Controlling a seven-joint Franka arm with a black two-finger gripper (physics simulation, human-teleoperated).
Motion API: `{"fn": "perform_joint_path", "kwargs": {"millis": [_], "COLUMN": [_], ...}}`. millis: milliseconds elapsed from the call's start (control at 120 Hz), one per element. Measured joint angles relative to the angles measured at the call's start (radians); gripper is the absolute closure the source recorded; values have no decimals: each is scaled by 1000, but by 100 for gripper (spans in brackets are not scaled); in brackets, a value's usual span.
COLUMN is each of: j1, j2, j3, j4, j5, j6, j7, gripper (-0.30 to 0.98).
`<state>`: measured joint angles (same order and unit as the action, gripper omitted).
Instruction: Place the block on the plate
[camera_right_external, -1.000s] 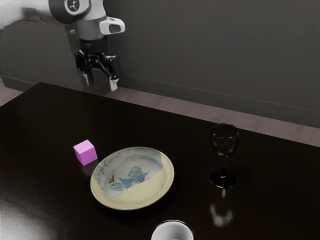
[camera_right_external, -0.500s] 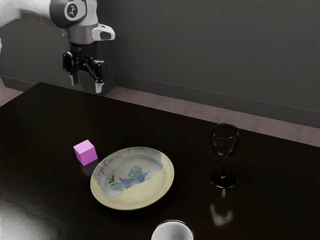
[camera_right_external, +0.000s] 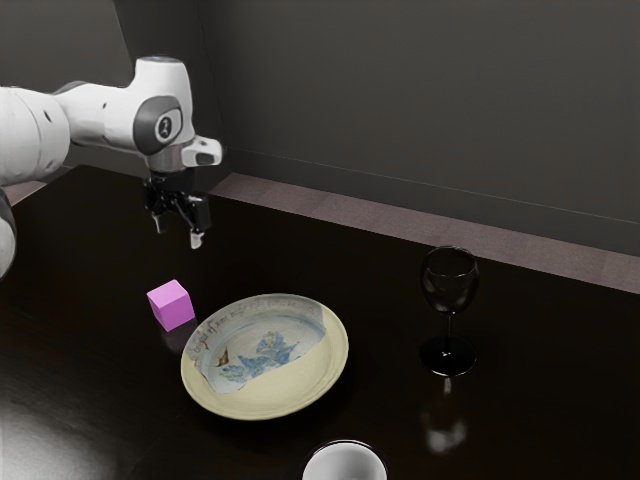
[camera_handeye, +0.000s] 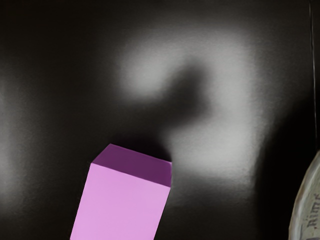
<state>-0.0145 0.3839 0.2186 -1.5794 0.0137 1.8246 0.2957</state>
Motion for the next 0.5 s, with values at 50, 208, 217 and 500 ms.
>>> {"fn": "perform_joint_path", "kwargs": {"millis": [50, 208, 217, 500], "j1": [0, -1, -1, 23], "j2": [30, 1, -3, 16], "j3": [14, 23, 23, 30], "j4": [9, -68, -77, -223], "j5": [-7, -29, -29, -47], "j6": [34, 118, 124, 299], "j7": [31, 108, 112, 208], "gripper": [0, 0, 0, 0]}}
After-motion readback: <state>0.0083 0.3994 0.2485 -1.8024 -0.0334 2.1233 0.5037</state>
